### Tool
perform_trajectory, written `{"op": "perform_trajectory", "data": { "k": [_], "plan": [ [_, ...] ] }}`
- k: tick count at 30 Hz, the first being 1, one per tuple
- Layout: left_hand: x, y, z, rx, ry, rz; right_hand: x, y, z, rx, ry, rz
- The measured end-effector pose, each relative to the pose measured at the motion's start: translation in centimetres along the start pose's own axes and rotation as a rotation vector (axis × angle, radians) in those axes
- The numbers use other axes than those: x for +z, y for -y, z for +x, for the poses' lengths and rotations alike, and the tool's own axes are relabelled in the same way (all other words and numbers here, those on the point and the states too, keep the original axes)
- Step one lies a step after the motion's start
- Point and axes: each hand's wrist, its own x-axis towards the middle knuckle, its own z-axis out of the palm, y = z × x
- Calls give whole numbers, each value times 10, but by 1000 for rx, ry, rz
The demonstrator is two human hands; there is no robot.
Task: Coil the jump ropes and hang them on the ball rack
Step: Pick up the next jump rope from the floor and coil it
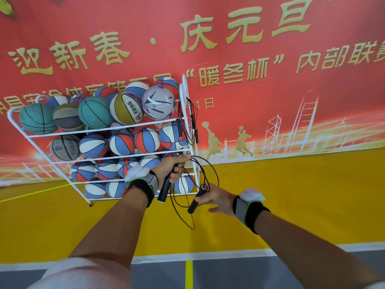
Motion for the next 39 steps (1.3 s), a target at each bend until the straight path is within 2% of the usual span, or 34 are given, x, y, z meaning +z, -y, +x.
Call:
{"op": "perform_trajectory", "data": {
  "k": [4,6,10,15,18,22,25,29,34,39],
  "plan": [
    [-2,-2,-2,-6,1,-11,14,-1,5,-161,-113,-102],
    [-4,-2,-4,-12,-25,-3,15,-5,8,-225,-160,-76],
    [-7,0,-4,-40,-53,87,8,-6,8,-210,-152,46],
    [-9,8,-1,-147,-7,171,-3,4,-2,-216,-146,218],
    [-8,12,2,-201,42,217,-13,6,-3,-210,-171,150],
    [-8,14,5,-259,79,237,-19,8,-3,-180,-345,-195],
    [-9,14,6,-318,96,330,-21,7,-1,-253,-394,-197],
    [-7,17,10,-367,129,439,-27,10,-2,-311,-310,-54],
    [-2,23,16,-395,105,494,-29,11,-7,-117,-169,168],
    [-8,26,22,-401,61,520,-38,7,-12,-17,75,379]
  ]
}}
